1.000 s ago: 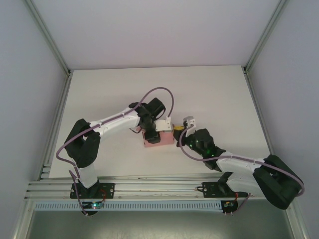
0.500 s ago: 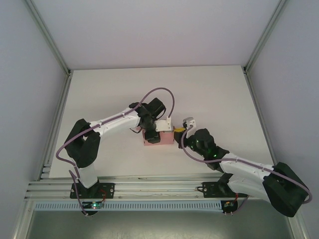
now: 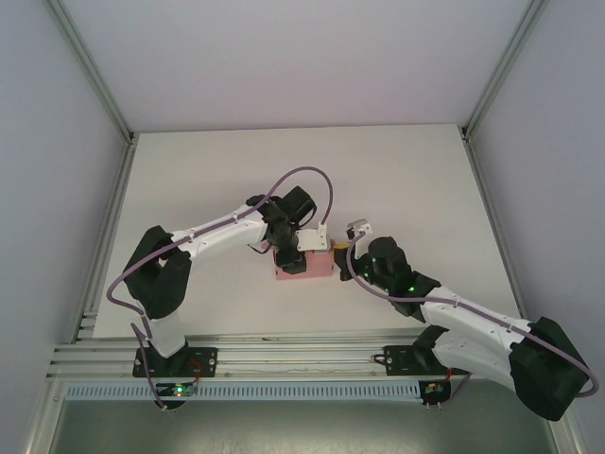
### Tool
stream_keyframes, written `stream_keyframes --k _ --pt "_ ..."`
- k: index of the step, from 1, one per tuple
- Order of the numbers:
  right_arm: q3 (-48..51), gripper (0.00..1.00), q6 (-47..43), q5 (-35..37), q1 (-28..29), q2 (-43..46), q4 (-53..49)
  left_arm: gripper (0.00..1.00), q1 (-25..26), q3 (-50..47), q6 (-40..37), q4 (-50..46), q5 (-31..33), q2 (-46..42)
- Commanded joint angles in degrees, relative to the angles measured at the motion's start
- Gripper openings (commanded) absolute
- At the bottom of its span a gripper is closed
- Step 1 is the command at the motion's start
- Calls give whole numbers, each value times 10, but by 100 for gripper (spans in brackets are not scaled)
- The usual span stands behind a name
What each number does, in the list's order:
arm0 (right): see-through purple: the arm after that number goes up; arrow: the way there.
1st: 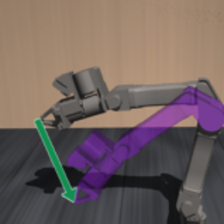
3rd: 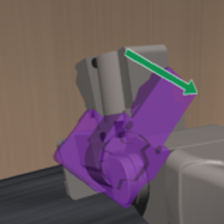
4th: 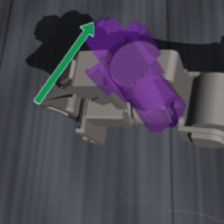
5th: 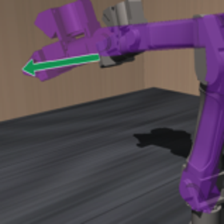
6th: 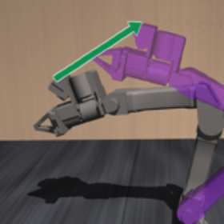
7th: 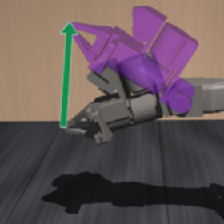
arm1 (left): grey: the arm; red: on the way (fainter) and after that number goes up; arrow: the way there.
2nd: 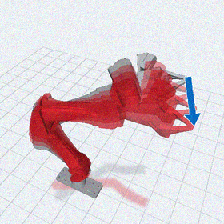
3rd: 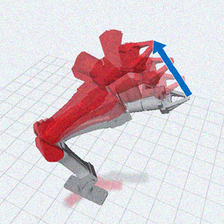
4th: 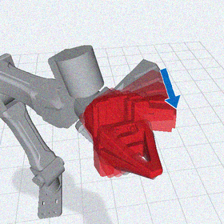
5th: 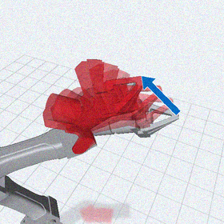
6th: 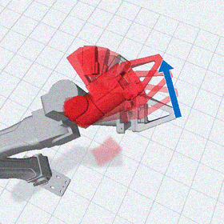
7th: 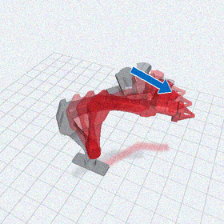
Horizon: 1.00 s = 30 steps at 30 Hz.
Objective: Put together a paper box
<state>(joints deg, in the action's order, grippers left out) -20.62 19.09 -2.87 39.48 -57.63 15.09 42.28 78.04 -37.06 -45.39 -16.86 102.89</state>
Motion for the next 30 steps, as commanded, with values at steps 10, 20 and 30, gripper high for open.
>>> stream_keyframes --k 10,20,30 --pt "62 0 44 -40 38 -88 54 49 1 11 5 11 -8 16" --pt "91 0 88 45 34 -69 -24 48 1 11 5 14 -4 14" --pt "133 0 40 46 65 -145 109 48 1 18 10 12 -6 21"
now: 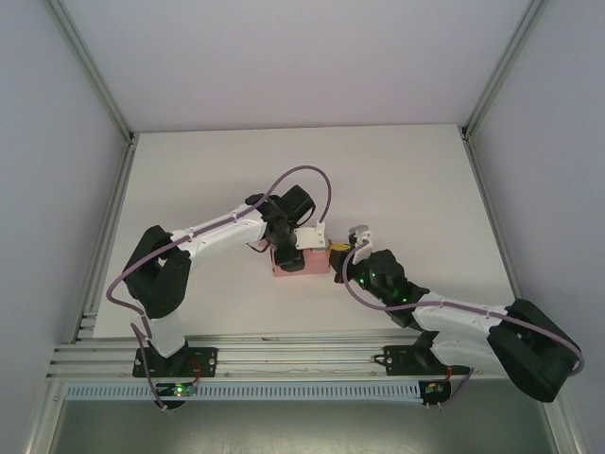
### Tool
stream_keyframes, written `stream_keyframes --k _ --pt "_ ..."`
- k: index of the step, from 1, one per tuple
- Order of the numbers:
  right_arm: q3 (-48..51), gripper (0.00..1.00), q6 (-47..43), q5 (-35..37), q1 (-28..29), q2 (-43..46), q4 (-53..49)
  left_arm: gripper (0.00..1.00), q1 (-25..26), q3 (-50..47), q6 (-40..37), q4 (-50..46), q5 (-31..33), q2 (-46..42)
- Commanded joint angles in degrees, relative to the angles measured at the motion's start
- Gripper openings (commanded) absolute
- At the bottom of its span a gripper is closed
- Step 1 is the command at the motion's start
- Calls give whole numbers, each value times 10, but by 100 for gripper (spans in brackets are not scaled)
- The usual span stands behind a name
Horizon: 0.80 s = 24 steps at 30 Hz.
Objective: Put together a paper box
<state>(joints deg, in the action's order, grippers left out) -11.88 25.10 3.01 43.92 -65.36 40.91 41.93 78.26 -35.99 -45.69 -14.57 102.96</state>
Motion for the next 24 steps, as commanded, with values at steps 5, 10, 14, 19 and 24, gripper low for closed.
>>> stream_keyframes --k 5,10,14,19,24 --pt "39 0 -15 -14 22 -107 -128 48 4 13 0 13 -28 17" --pt "18 0 -17 23 18 -16 -237 48 4 13 -3 12 -31 15" --pt "5 15 4 35 11 55 -287 48 4 16 -4 8 -31 17" --pt "-27 31 1 51 -3 118 -339 48 5 17 -9 -3 -35 18" --pt "-86 33 -2 24 -16 119 -392 48 6 22 -10 -10 -38 21"
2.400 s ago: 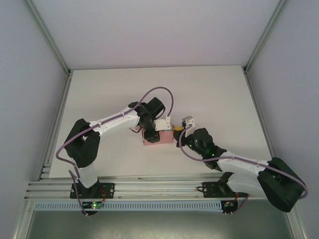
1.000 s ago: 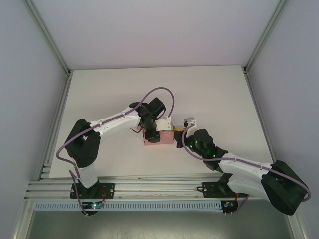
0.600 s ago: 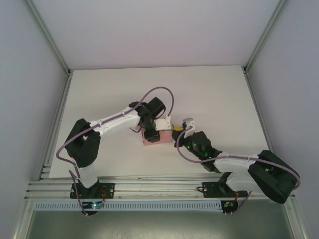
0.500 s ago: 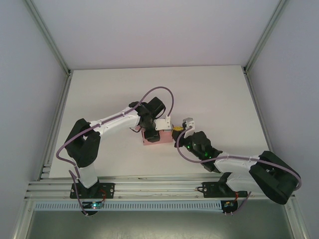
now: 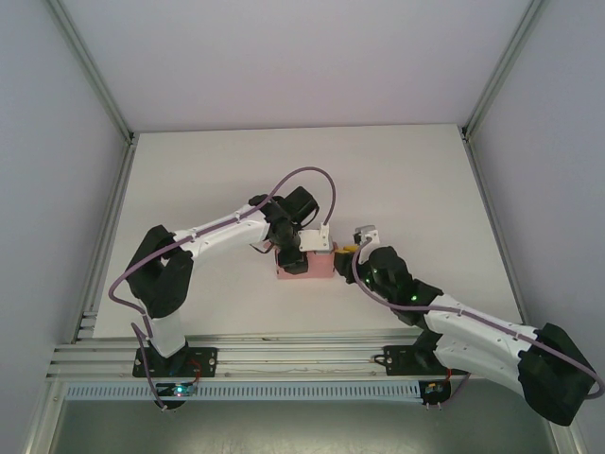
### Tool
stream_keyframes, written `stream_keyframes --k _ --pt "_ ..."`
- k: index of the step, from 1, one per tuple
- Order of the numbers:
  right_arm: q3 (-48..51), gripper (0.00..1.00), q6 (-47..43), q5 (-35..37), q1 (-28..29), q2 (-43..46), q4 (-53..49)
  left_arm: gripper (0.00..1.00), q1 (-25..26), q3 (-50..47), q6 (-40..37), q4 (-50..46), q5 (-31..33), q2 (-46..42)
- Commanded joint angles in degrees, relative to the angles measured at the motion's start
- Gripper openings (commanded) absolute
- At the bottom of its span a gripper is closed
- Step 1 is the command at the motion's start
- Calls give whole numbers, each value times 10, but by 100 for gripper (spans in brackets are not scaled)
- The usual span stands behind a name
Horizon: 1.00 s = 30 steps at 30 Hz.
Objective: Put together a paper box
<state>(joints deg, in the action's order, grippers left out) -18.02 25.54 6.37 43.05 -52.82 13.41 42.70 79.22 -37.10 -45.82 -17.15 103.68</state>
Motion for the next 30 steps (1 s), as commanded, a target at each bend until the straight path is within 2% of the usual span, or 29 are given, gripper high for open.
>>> stream_keyframes --k 1,4,7,11,15,18,24,30 --pt "-36 35 -8 -10 -9 -12 -129 48 -2 13 1 -10 -11 13" --pt "-60 42 -16 -37 -10 -30 -142 48 -2 14 0 -12 -9 16" --pt "-80 40 -12 -63 -11 -47 -161 48 -1 19 0 -16 -7 19" --pt "-103 36 -2 -53 -12 -62 -202 48 -1 21 -2 -18 -10 21" --pt "-120 38 -4 -47 -13 -49 -217 48 0 21 -1 -16 -10 22" --pt "-142 46 -18 -52 -15 -18 -242 48 0 20 -2 -18 -8 22" --pt "-167 49 -30 -83 -39 38 -272 48 0 20 -4 -19 -11 20" --pt "-190 48 -49 -143 -73 2 -293 48 1 23 -6 -22 -11 20"
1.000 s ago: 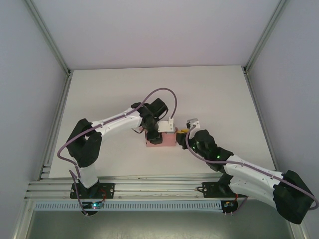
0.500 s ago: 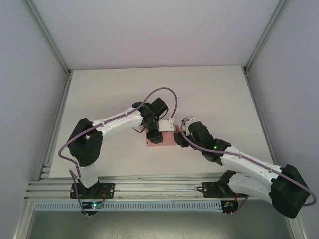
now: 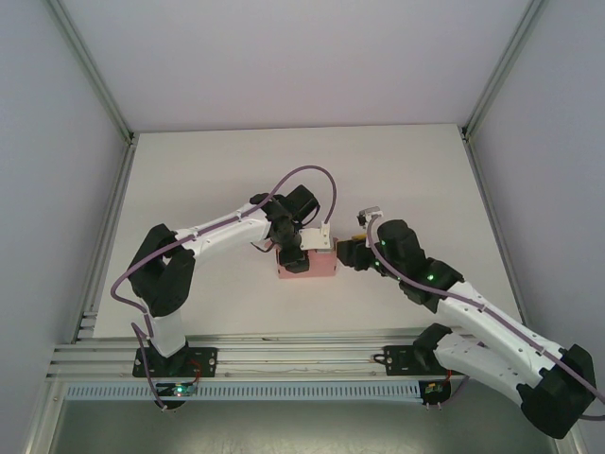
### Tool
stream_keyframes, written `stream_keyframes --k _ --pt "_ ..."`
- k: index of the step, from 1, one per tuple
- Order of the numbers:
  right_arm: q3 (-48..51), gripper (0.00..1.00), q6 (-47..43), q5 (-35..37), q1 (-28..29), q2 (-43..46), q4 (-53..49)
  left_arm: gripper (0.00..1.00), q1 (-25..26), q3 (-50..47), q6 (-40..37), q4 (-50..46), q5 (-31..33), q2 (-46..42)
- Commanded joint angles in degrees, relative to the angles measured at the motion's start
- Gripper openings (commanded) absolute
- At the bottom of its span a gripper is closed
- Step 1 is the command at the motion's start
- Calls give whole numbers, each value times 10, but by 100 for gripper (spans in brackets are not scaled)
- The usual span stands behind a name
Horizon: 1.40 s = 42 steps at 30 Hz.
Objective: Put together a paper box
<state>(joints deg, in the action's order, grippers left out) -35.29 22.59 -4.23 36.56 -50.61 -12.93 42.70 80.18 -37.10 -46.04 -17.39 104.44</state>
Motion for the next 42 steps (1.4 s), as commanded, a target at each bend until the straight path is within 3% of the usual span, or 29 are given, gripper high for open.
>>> stream_keyframes --k 1,6,11,33,35,39,42 --pt "-23 47 -25 -37 -11 -33 -34 48 1 13 -7 -20 -9 11" --pt "-39 38 -38 -47 -36 -84 -31 48 1 10 -7 -19 -8 10" --pt "-42 22 -41 -80 -46 -112 -30 48 1 11 -9 -18 -6 12" --pt "-57 24 -48 -101 -59 -147 -3 48 2 16 -10 -27 -12 14" --pt "-58 21 -48 -106 -60 -149 -5 48 2 14 -9 -24 -10 14" --pt "-61 0 -42 -120 -60 -147 -19 48 3 14 -8 -23 -7 14" --pt "-64 0 -23 -136 -60 -142 -19 48 3 16 -7 -20 -5 17"
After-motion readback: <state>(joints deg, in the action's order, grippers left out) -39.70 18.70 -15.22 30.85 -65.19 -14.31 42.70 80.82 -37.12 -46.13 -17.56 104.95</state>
